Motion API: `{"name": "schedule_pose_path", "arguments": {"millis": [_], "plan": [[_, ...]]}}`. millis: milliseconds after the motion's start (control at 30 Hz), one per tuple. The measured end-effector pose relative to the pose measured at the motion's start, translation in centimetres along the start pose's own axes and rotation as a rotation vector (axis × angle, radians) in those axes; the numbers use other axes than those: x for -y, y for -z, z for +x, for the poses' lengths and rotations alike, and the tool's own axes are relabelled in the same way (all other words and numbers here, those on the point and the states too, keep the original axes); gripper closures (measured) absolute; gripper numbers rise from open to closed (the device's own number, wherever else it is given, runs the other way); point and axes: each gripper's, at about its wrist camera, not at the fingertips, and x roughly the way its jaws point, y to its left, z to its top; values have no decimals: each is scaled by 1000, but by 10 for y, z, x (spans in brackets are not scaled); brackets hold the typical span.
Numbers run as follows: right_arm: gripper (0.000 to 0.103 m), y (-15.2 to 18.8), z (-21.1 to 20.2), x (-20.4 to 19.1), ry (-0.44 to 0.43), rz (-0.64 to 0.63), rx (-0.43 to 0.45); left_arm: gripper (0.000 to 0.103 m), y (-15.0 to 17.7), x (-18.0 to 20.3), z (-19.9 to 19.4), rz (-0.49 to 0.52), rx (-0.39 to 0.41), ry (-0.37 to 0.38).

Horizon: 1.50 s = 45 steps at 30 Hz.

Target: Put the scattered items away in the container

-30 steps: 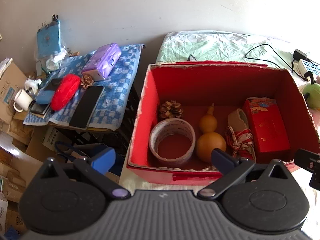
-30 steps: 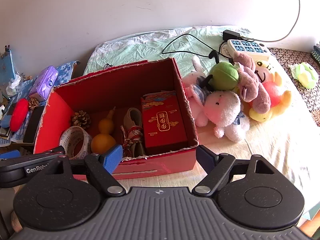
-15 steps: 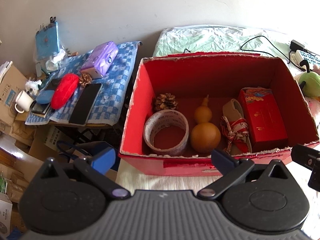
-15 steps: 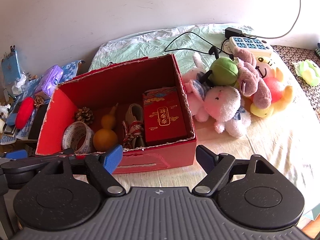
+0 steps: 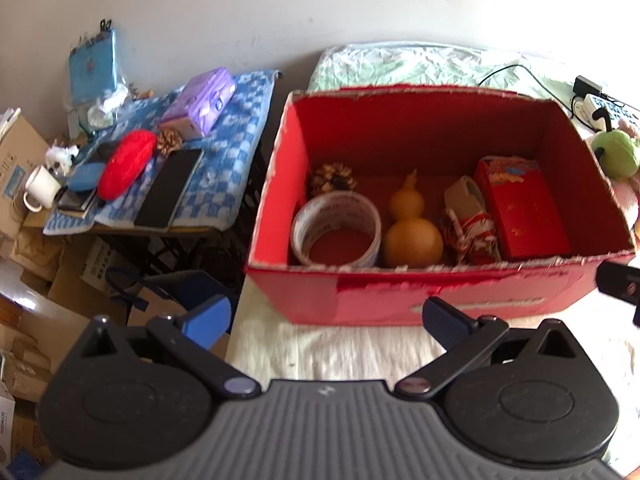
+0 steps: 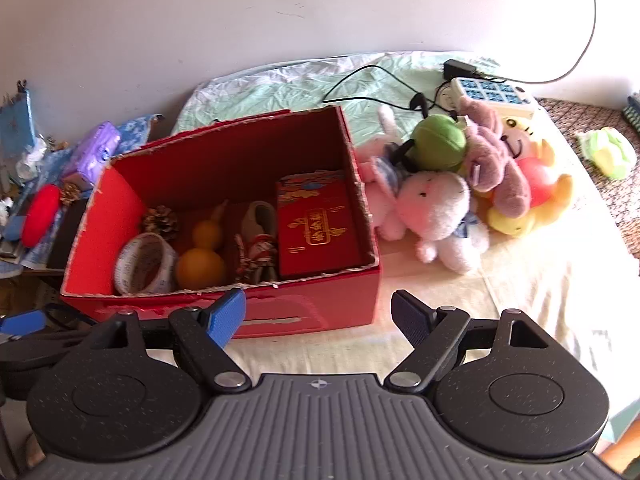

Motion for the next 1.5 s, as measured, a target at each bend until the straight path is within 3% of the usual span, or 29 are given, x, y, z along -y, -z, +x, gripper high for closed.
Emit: {"name": "schedule_pose_path", "arguments": {"millis": [300,733,1000,1500], "plan": [[20,16,5,-8,90,-59,-18,1,18,0,13,23,-57,19],[20,40,28,-15,80,-72,-112,1,41,15,37,74,-133,41],[20,46,35,-18,78,-80,-138,1,45,10,48,53,-167,34],[20,37,33,-22,29,-77,-129,1,24,-1,35,27,-123,-1]]}}
